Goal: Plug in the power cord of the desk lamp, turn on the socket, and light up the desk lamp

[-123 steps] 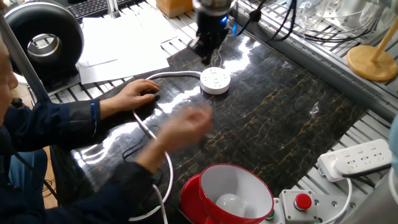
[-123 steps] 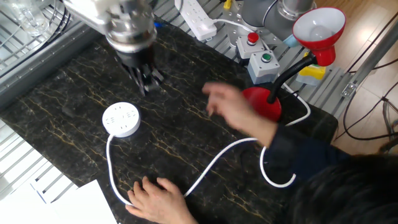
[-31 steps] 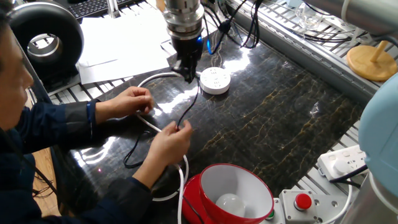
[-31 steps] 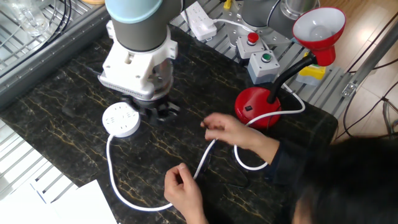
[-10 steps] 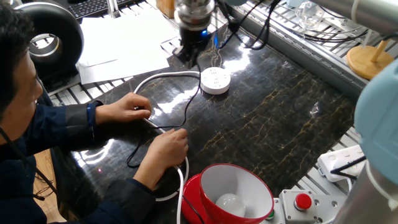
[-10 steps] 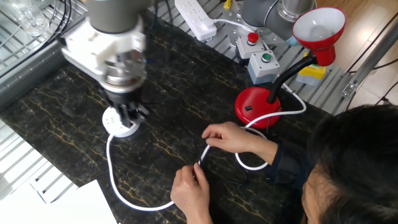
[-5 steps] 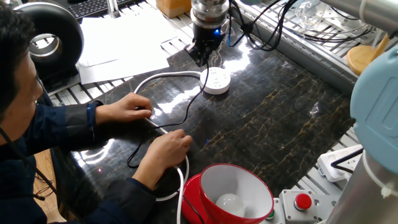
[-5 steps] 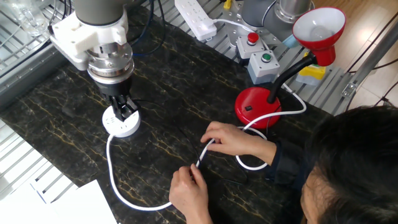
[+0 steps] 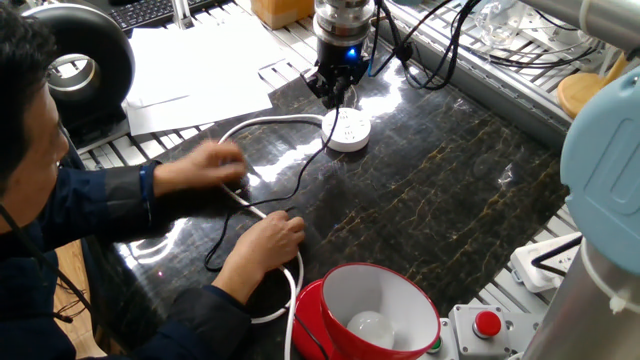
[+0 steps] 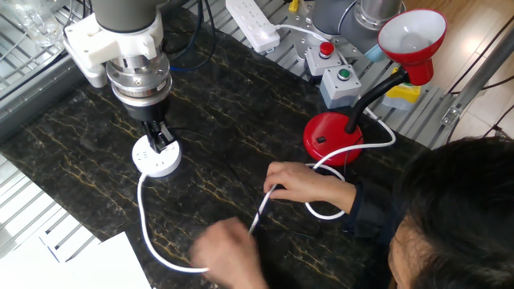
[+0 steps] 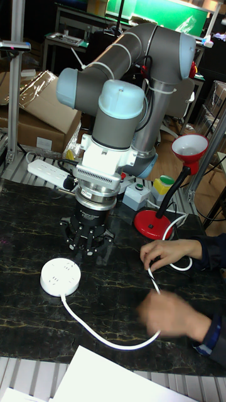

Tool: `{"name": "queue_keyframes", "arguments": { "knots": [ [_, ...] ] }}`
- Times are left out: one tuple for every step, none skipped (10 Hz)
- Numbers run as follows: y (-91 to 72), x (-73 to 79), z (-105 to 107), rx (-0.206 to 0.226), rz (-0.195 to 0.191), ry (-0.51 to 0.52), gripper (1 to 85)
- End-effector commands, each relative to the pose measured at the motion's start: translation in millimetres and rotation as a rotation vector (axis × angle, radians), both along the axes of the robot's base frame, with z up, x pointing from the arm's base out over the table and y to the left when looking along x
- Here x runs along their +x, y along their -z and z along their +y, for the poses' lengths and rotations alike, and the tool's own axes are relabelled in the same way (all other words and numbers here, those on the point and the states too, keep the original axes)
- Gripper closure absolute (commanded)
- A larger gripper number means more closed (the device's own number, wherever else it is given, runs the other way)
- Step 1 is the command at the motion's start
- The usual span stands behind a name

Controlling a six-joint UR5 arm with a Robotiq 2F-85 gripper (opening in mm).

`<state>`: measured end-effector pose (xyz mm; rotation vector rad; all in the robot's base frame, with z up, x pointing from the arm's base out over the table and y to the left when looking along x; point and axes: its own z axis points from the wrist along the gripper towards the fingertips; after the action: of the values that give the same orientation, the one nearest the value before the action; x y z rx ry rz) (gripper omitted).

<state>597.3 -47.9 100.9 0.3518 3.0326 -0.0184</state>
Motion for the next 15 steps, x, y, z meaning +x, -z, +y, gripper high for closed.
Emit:
{"name": "queue_keyframes", "arguments": {
  "knots": [
    [3.1,-13.9,-2,0.008,0.055,0.014,84.7],
    [6.6,-16.2,-8,-0.008,0.066,0.016,84.7],
    [10.6,-17.8,-11,0.001,0.066,0.011,84.7],
    [13.6,-18.6,-11,0.013,0.065,0.011,84.7],
    [14.9,-19.2,-11,0.019,0.065,0.016,84.7],
    [16.9,-18.5,-7,0.031,0.062,0.028,84.7],
    [21.6,-16.1,-8,0.028,0.051,0.031,84.7],
    [26.6,-15.5,-10,0.022,0.043,0.025,84.7],
    [29.8,-17.6,-15,0.002,0.045,0.006,84.7],
    [30.0,-19.6,-23,-0.035,0.052,-0.041,84.7],
    [25.9,-22.0,-39,-0.097,0.071,-0.138,84.7],
    [21.8,-21.7,-32,-0.068,0.073,-0.126,84.7],
    [18.6,-22.2,-33,-0.072,0.082,-0.15,84.7],
    [17.9,-22.5,-34,-0.081,0.088,-0.226,84.7],
    [17.0,-20.2,-31,-0.078,0.081,-0.227,84.7]
  ]
}}
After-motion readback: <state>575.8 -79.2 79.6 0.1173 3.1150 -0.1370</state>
